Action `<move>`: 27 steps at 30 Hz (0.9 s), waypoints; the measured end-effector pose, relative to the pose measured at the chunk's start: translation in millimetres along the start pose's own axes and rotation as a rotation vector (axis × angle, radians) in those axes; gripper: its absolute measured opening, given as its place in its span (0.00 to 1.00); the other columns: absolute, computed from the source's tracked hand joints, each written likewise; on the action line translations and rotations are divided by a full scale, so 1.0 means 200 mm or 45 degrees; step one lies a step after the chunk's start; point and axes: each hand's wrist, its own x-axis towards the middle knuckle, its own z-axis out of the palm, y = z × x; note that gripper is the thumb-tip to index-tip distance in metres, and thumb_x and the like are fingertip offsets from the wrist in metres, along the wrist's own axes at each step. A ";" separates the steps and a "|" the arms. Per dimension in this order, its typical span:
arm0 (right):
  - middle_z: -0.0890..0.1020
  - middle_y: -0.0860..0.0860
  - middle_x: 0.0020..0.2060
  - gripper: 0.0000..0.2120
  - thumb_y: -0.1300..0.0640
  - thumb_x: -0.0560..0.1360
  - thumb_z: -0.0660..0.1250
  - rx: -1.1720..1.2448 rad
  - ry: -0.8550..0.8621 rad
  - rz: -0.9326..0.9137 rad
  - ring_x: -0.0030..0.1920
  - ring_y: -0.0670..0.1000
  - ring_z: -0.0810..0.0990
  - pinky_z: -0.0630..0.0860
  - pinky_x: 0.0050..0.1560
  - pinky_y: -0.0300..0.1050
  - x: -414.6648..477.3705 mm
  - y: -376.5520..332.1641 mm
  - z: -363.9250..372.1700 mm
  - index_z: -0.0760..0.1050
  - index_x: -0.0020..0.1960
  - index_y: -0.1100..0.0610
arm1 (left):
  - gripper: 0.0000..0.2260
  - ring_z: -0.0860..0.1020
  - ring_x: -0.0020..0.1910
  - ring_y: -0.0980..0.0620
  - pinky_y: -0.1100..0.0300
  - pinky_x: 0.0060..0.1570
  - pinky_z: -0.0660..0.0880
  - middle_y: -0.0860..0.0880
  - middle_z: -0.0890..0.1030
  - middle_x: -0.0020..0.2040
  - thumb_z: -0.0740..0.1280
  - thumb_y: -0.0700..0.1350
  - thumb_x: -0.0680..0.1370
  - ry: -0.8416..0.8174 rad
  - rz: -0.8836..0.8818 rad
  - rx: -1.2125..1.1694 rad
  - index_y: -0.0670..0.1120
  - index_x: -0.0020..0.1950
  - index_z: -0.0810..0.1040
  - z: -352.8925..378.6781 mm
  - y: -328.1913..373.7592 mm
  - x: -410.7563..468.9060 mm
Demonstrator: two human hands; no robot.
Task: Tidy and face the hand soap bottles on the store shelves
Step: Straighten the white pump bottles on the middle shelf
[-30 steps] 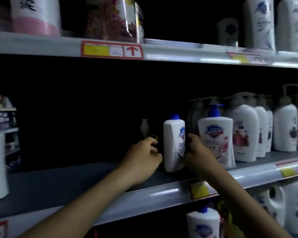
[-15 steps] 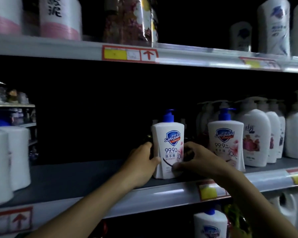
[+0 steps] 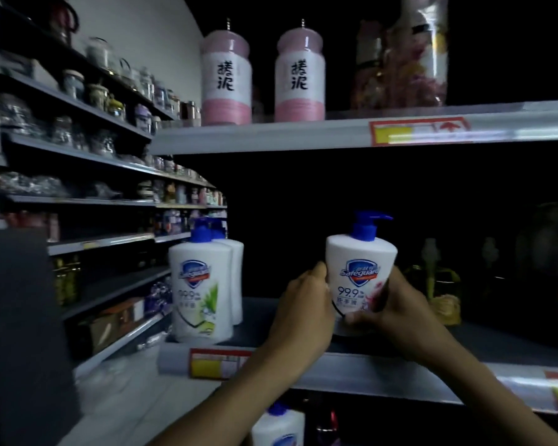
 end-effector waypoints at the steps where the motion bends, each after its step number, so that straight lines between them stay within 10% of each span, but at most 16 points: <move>1: 0.82 0.43 0.50 0.34 0.59 0.60 0.81 -0.002 -0.011 -0.017 0.49 0.41 0.81 0.79 0.49 0.38 0.02 -0.02 0.05 0.69 0.60 0.51 | 0.10 0.77 0.56 0.47 0.58 0.51 0.74 0.44 0.78 0.59 0.58 0.40 0.80 0.000 -0.036 0.000 0.44 0.60 0.72 -0.03 -0.03 0.00; 7: 0.83 0.48 0.49 0.33 0.57 0.57 0.82 0.048 -0.179 0.101 0.49 0.47 0.83 0.82 0.51 0.49 0.14 -0.09 0.30 0.70 0.56 0.51 | 0.14 0.80 0.49 0.52 0.56 0.47 0.79 0.50 0.81 0.55 0.62 0.41 0.78 -0.079 -0.211 -0.015 0.53 0.62 0.73 -0.23 -0.21 -0.09; 12: 0.80 0.48 0.52 0.27 0.61 0.64 0.79 -0.014 -0.181 0.138 0.50 0.48 0.80 0.74 0.41 0.34 0.19 -0.12 0.41 0.69 0.58 0.54 | 0.29 0.70 0.58 0.54 0.69 0.45 0.68 0.51 0.64 0.64 0.71 0.43 0.73 0.600 -0.237 0.210 0.55 0.71 0.64 -0.45 -0.33 -0.28; 18: 0.80 0.50 0.57 0.29 0.62 0.66 0.77 0.010 -0.215 0.168 0.53 0.49 0.79 0.75 0.47 0.37 0.24 -0.15 0.54 0.69 0.62 0.55 | 0.45 0.69 0.64 0.45 0.57 0.48 0.67 0.45 0.63 0.69 0.70 0.52 0.74 0.279 -0.459 0.227 0.57 0.76 0.38 -0.43 -0.52 -0.28; 27: 0.80 0.51 0.57 0.26 0.61 0.67 0.76 -0.039 -0.277 0.212 0.55 0.50 0.79 0.78 0.56 0.46 0.21 -0.22 0.55 0.69 0.61 0.54 | 0.44 0.69 0.65 0.46 0.57 0.47 0.69 0.45 0.62 0.71 0.68 0.52 0.75 0.244 -0.493 0.204 0.57 0.76 0.37 -0.42 -0.52 -0.27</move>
